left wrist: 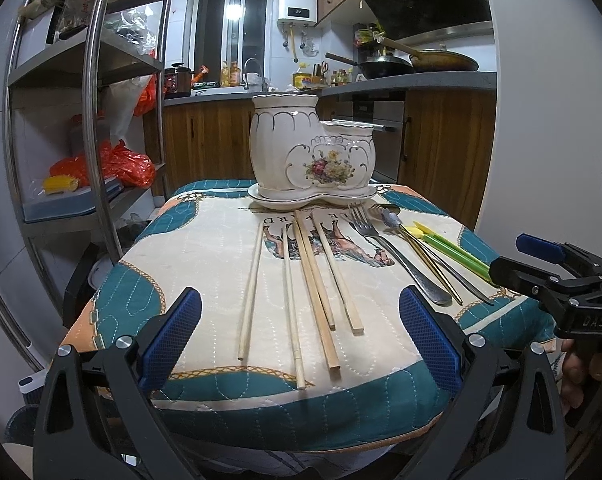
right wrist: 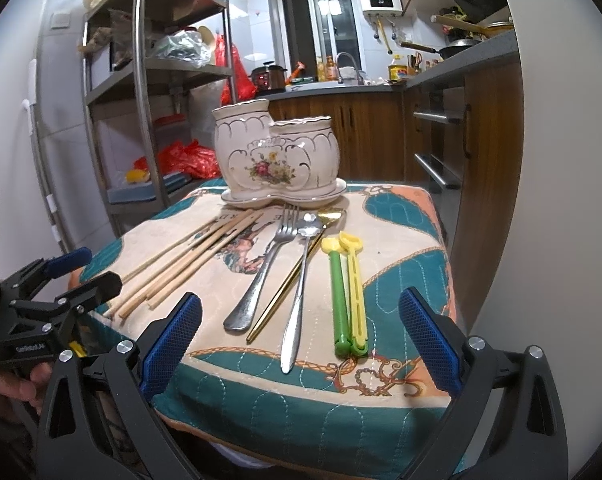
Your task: Organize utensils
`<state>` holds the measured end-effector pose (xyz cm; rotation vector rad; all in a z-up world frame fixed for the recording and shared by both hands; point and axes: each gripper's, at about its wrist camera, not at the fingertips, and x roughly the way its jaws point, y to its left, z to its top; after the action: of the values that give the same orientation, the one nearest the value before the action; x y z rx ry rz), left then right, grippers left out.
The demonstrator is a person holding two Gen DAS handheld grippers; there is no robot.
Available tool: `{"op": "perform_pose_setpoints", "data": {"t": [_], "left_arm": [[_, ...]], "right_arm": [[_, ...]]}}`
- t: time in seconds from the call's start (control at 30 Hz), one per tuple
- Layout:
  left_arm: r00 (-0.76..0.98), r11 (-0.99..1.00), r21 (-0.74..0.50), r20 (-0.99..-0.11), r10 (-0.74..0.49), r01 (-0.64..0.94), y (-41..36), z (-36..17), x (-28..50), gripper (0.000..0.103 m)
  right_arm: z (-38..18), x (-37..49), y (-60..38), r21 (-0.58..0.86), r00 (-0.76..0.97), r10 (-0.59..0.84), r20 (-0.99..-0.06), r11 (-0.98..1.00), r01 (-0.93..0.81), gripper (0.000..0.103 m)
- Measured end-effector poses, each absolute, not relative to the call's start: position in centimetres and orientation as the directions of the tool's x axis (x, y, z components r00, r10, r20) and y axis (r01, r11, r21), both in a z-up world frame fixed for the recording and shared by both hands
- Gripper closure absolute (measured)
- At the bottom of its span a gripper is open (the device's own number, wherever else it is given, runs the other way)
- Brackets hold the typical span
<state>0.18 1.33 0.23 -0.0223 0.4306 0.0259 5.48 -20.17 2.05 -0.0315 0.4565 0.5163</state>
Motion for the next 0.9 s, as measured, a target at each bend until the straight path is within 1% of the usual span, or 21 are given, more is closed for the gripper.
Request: {"op": "perform_pose_setpoints", "data": {"t": [0.37,0.63,0.73,0.83,0.9], "left_arm": [[0.911,0.999,-0.005,-0.41,0.043,-0.05,2.1,0.5,0.5,0.006],[0.902,0.995,-0.011,-0.424,0.087,-0.101,4.2,1.5,1.9,0.007],[0.89,0.994,-0.011,-0.446,0.093,-0.109,4.9,1.5,2.7,0.01],[0.872,0.995,-0.002,-0.482,0.088,-0.102,5.4,1.5,4.0,0.019],[0.864,0.995,0.019,-0.493,0.097,-0.101,5.7,1.6,4.8,0.028]], "right_arm": [[2.2,5.7,-20.5,0.095,0.771,0.468,-0.431,0.873,-0.478,0.005],[2.3,6.3,-20.5,0.105,0.758,0.47,-0.453,0.872,-0.478,0.005],[2.5,6.7,-20.6,0.101,0.758,0.461,-0.462,0.876,-0.472,0.005],[2.7,7.3,-20.7,0.087,0.758,0.443,-0.478,0.883,-0.462,0.007],[2.7,7.9,-20.9,0.084,0.753,0.434,-0.494,0.886,-0.456,0.008]]}}
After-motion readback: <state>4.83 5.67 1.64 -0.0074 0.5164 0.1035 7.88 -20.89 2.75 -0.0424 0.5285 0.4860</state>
